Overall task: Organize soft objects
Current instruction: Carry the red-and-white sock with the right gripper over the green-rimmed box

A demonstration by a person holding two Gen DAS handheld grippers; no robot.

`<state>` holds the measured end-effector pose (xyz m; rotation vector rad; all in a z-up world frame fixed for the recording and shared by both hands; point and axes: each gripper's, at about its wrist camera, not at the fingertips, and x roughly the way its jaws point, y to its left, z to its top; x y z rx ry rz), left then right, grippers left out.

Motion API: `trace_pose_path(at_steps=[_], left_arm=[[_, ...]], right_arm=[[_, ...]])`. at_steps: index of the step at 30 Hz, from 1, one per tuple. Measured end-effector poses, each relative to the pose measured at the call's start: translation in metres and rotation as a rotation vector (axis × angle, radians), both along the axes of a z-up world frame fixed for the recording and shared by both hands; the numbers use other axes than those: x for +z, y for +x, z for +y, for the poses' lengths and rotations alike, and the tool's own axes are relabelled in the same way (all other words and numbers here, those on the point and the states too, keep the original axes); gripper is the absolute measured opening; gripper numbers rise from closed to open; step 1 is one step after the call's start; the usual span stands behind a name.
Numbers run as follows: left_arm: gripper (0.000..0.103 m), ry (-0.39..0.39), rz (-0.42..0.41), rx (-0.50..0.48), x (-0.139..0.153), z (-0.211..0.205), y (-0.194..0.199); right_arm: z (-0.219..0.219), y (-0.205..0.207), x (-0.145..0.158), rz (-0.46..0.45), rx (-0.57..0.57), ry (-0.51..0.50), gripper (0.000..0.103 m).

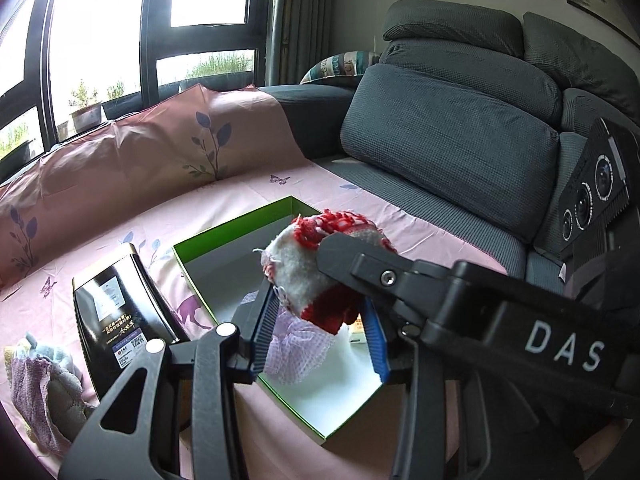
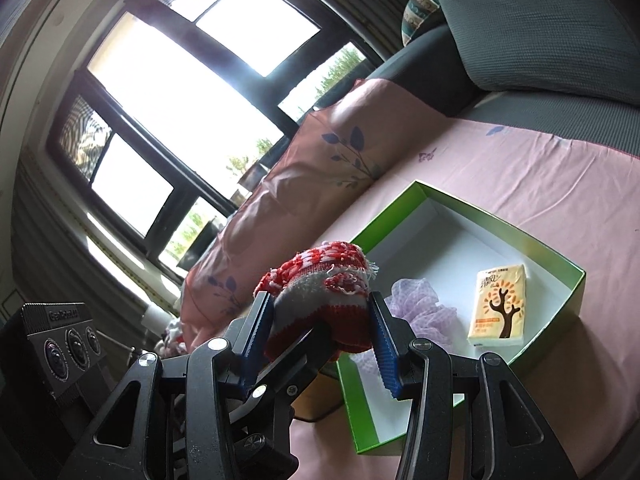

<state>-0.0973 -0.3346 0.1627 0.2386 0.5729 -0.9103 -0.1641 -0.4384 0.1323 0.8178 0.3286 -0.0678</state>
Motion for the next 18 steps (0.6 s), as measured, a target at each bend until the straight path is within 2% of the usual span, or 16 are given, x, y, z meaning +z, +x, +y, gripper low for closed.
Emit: trace_pose_path(at_steps=[18], left_arm=[[0.04, 0.025, 0.086, -0.032, -0.021, -0.019, 0.014]], right_arm=[[-0.019, 0.003, -0.02, 0.069, -0.043, 0.076, 0.051]])
